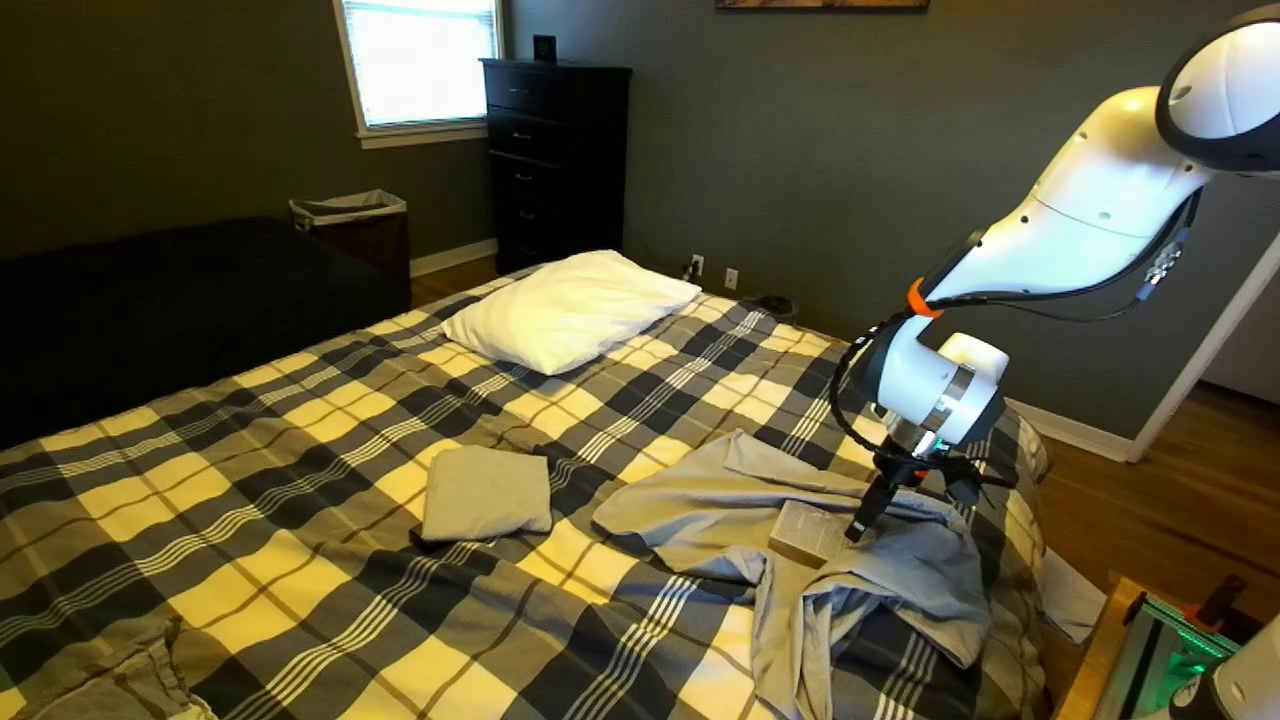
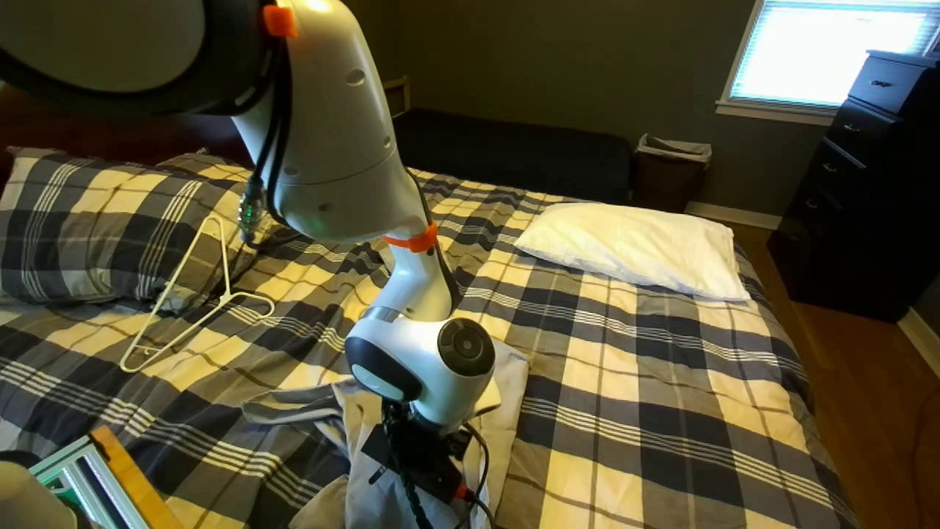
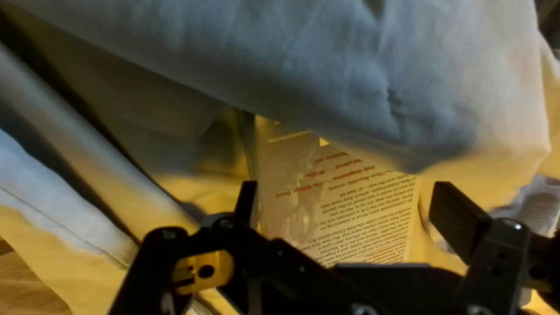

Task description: Remove the book from the grey cloth and put it on the bed

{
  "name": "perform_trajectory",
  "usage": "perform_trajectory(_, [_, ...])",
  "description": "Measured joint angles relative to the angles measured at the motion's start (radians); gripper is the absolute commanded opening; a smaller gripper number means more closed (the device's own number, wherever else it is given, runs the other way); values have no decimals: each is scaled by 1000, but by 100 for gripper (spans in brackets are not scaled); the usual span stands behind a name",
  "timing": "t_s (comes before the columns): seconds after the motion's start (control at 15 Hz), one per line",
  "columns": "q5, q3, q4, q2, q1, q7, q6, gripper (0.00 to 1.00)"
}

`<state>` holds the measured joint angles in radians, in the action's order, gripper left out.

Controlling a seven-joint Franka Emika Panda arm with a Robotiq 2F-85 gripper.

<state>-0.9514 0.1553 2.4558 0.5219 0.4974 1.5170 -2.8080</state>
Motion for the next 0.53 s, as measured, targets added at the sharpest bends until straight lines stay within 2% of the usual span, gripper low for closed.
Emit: perform_trajectory(0.53, [10,-15,-106,70,7,41,4,95])
